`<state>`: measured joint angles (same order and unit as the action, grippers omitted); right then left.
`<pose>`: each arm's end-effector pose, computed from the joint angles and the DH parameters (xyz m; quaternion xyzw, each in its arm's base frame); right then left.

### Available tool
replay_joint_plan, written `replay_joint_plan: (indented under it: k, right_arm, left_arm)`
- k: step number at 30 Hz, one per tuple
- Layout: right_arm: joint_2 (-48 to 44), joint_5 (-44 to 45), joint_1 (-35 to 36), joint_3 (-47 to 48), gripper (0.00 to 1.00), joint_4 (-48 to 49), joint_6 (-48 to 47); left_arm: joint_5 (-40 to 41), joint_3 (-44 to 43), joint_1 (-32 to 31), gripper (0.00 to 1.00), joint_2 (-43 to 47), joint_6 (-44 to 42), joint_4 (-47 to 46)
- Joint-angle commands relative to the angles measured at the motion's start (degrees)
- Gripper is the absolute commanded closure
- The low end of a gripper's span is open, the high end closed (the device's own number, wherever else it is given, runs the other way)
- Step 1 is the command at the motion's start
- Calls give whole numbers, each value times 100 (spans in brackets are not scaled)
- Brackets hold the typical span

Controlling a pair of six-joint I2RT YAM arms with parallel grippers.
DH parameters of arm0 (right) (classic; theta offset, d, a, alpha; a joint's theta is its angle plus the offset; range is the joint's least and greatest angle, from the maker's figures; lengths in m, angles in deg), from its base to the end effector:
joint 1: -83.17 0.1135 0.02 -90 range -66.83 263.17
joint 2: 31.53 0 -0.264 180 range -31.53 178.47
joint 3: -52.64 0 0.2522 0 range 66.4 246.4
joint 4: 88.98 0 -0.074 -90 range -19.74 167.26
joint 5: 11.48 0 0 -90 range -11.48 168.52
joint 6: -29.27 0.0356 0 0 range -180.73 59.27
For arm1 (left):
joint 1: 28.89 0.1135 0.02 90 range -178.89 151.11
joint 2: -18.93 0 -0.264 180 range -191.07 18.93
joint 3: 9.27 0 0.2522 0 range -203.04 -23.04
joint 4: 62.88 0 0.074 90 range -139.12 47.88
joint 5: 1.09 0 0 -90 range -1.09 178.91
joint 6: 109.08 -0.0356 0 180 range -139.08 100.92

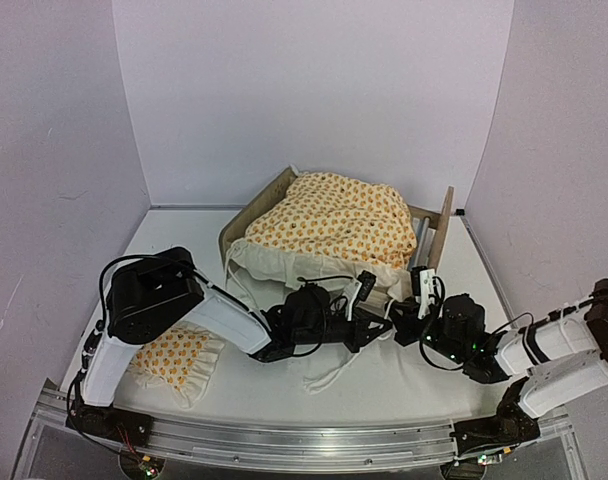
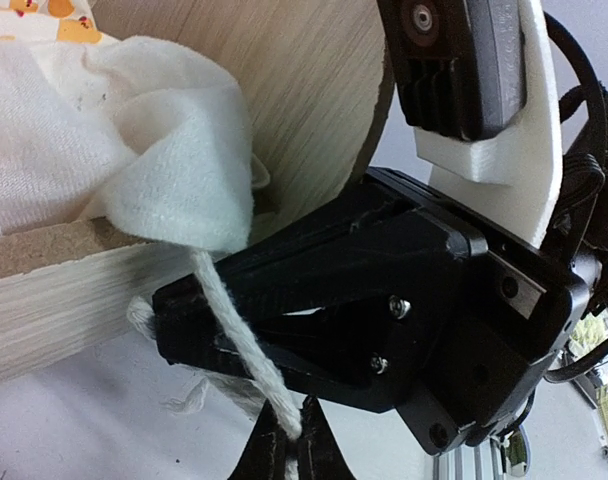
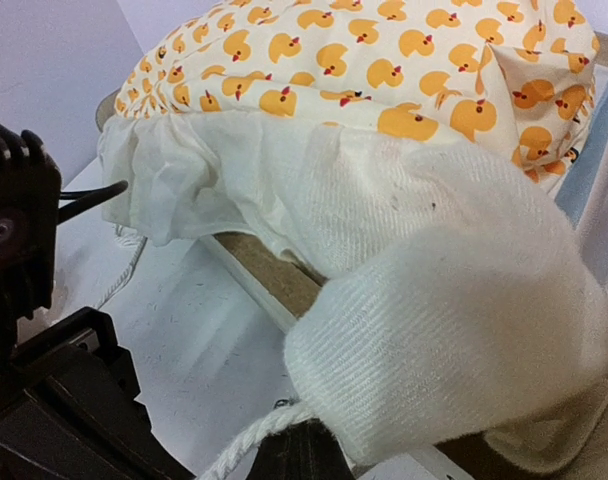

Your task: Set up the pet bed

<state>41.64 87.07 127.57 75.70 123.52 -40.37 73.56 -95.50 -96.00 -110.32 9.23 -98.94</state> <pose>0.1533 0.1427 0.1396 -0.1245 0.7963 0.2646 0.5295 0.1776 -0.4449 0.1327 0.3300 0.6705 -0.5533 0.3681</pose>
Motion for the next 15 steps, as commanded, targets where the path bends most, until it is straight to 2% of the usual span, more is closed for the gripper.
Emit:
replay_joint_plan:
  k: [1,4,7,10,11,15]
  right_arm:
    - [321,-350,-19,16,100,1677,-406]
    - [769,-746,-19,1,100,2369,-430]
    - [1251,-1167,-19,88,100,2863,-465]
    - [1419,-1154,-19,-21,100,3268,-488]
    - [1427,-1150,-19,-24,100,3282,-523]
    - [1422,-1046,-19,-100,100,3284,-721]
  left_arm:
    - [-209,261,-65,97,518,-628,-399]
    - [-323,266,-61,95,504,-708,-408]
    - [-555,165,-63,89,397,-768,-399]
    - [-617,294,-64,78,481,-923,-389]
    - [-563,412,-57,71,559,-996,-381]
    - [-411,1191,56,54,1066,-1419,-375]
